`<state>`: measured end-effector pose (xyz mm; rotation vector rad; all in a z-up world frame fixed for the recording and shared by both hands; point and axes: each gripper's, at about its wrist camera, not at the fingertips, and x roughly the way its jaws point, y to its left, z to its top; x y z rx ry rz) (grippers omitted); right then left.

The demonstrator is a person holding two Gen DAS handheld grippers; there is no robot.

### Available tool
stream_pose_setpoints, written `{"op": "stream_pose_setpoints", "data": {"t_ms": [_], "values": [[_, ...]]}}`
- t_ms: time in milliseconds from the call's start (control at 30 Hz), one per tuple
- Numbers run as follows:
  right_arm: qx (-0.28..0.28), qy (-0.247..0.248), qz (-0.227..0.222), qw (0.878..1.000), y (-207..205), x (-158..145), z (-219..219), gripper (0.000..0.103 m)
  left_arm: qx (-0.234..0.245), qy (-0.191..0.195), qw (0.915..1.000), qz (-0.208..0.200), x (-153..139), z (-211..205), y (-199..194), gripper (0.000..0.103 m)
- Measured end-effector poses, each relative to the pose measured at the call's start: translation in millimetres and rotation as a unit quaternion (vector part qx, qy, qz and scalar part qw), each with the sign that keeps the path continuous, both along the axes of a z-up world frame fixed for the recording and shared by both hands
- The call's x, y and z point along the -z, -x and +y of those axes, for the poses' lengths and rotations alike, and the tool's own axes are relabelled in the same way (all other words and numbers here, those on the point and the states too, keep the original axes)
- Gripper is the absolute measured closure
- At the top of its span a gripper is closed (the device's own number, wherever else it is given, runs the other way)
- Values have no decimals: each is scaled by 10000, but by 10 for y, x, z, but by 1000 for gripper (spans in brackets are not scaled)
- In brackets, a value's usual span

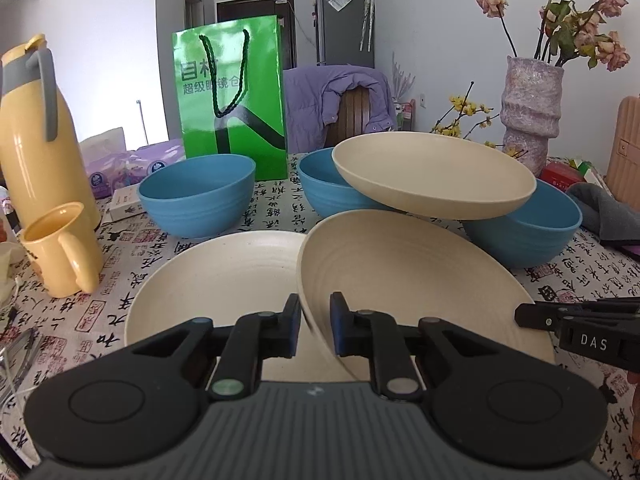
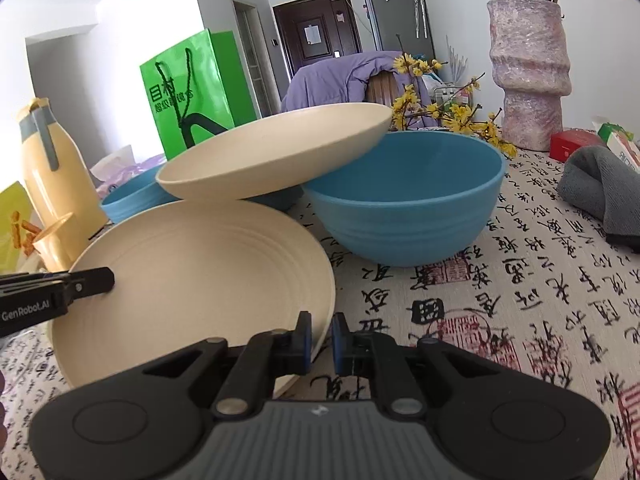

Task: Organize plates and bowls
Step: 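Close both grippers on the cream plate rim and lift it, then lower the held cream plate flat onto the tablecloth and open both grippers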

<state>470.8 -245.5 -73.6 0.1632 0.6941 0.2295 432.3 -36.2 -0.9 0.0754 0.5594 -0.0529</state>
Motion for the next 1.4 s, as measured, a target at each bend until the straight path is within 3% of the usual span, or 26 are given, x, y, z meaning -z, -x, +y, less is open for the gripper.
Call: {"op": "stream_pose_setpoints", "data": {"t_ms": [300, 767, 1100, 1400], "values": [[-52, -42, -49, 10000, 562, -143, -66, 93, -53, -54, 9998, -207, -131, -130, 654, 87], [-68, 255, -179, 9995, 1673, -327, -182, 93, -52, 335, 9993, -179, -99, -240, 1686, 87], [81, 469, -258, 9985, 2078, -382, -401, 93, 111, 499, 9985, -196, -30, -495, 1966, 87], [199, 731, -179, 9970, 2121, -339, -764, 93, 190, 713, 9972, -125, 166, -880, 1919, 87]]}}
